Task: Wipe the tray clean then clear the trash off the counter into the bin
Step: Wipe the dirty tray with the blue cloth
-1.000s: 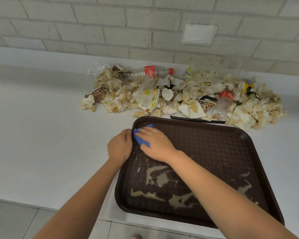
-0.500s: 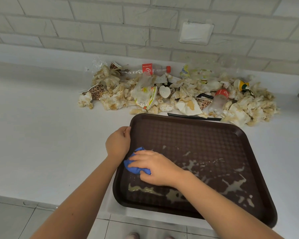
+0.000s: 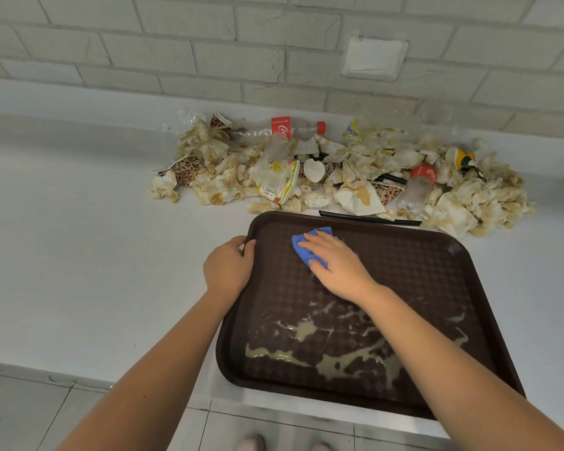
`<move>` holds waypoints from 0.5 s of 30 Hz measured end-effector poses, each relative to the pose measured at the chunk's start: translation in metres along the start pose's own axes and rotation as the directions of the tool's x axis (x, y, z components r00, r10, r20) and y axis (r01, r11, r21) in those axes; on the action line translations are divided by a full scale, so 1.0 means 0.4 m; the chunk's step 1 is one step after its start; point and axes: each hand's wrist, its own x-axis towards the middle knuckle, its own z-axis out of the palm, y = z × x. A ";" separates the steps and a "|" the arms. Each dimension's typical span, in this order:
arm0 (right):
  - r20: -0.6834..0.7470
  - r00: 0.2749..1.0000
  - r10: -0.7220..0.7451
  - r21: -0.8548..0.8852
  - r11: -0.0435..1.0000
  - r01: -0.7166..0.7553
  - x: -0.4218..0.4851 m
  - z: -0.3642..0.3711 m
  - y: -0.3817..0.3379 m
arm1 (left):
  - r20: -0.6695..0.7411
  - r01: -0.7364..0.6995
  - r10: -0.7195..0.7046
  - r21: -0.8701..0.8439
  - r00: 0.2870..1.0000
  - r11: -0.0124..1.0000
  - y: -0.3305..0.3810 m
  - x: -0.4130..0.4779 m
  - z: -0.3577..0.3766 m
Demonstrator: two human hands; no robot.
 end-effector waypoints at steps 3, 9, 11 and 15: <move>0.001 0.996 -0.091 -0.001 0.996 0.091 -0.032 0.025 -0.024 | 0.005 -0.025 0.025 0.012 1.000 1.000 -0.002 0.002 0.005; 0.004 0.968 -0.250 0.024 0.968 0.249 -0.109 0.058 -0.071 | 0.002 -0.046 0.046 0.093 0.999 0.995 0.001 0.004 0.008; -0.013 0.957 -0.290 0.061 0.955 0.290 -0.135 0.061 -0.084 | 0.008 -0.053 0.052 0.146 0.999 0.988 0.003 0.004 0.010; -0.070 0.977 -0.201 0.350 0.912 0.213 -0.181 0.030 -0.083 | 0.001 -0.074 0.076 0.243 0.997 0.967 0.005 0.003 0.009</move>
